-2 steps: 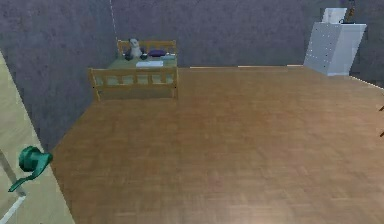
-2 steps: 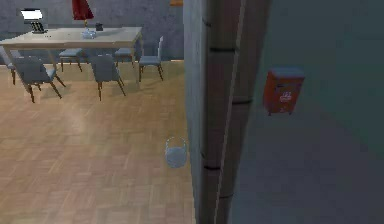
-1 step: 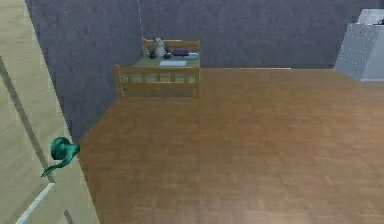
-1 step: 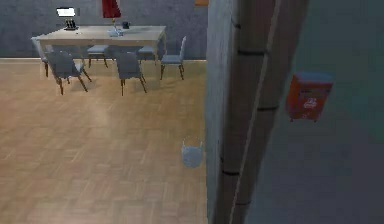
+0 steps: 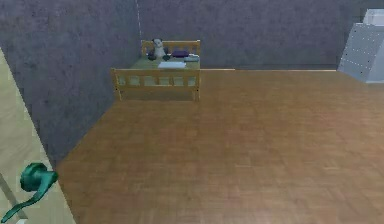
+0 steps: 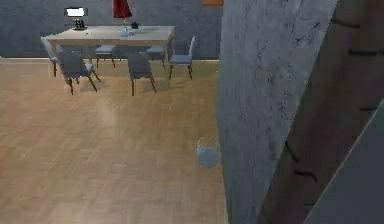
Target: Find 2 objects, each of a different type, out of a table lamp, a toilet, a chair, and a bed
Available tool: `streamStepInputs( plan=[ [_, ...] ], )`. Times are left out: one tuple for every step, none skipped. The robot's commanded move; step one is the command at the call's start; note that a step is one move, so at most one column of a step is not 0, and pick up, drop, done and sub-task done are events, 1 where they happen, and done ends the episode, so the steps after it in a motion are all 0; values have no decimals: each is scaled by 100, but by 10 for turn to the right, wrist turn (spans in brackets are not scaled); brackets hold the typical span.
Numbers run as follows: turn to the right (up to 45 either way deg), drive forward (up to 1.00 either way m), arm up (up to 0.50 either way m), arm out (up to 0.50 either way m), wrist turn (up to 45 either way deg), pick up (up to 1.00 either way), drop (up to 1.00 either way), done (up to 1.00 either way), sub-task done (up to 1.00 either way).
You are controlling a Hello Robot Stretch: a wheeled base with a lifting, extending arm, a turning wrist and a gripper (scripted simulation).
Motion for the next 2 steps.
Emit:
streamStepInputs(
  plan=[
    [450, 0, 0, 0, 0, 0, 0, 0, 0],
    [210, 0, 0, 0, 0, 0, 0, 0, 0]
  ],
)
